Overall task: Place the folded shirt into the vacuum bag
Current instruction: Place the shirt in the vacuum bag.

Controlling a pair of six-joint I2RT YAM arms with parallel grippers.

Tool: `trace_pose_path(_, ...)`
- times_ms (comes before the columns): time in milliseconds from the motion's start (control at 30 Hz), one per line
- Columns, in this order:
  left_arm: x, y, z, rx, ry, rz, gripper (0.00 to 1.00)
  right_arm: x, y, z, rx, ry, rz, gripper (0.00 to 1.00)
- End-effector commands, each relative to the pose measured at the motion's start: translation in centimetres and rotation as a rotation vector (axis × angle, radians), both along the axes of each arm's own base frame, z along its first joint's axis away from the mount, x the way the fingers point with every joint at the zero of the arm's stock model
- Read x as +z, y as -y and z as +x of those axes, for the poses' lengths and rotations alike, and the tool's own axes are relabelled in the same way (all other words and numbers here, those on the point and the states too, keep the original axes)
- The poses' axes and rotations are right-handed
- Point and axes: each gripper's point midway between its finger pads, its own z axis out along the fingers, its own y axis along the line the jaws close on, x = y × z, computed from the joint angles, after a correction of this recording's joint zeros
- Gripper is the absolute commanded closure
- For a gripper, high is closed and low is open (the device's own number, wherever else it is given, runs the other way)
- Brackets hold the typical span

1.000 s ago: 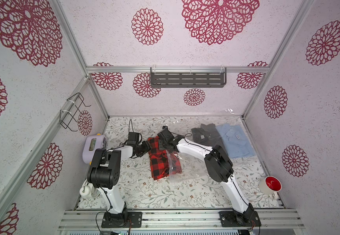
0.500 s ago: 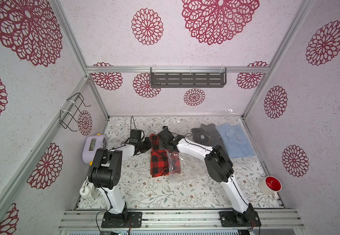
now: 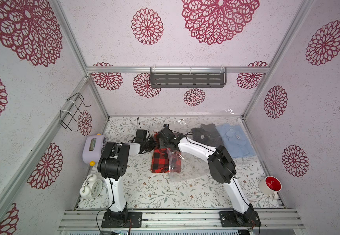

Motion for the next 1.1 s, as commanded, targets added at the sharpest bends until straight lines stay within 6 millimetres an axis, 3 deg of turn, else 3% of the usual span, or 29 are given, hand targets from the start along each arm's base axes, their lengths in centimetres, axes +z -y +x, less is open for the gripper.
trace_pose_path(0, 2.5, 2.6, 0.4, -0.054, 0.052, -0.088, 0.86, 5.1, -0.2, 0.3, -0.014, 0.069, 0.063, 1.0)
trace_pose_path(67, 3.3, 2.5, -0.2, -0.056, 0.055, -0.093, 0.73, 4.9, -0.1, 0.2, -0.016, 0.065, 0.054, 1.0)
trace_pose_path(133, 4.8, 1.2, -0.8, -0.029, 0.074, -0.07, 0.54, 4.7, 0.2, 0.3, -0.021, 0.066, 0.045, 1.0)
trace_pose_path(400, 4.2, -4.0, -5.6, 0.046, -0.01, 0.1, 0.19, 4.0, 0.5, 0.1, -0.017, 0.056, 0.033, 1.0)
trace_pose_path(567, 2.0, -6.1, -10.7, 0.074, -0.087, 0.161, 0.17, 3.5, 0.7, 0.0, -0.014, 0.049, 0.026, 1.0)
trace_pose_path(767, -0.1, -3.2, -15.6, -0.027, -0.142, 0.076, 0.21, 4.0, 0.6, 0.0, -0.008, 0.052, 0.038, 1.0)
trace_pose_path(1067, -0.8, 1.2, -18.7, -0.105, -0.154, -0.016, 0.26, 3.7, 0.4, -0.1, -0.004, 0.042, 0.046, 1.0)
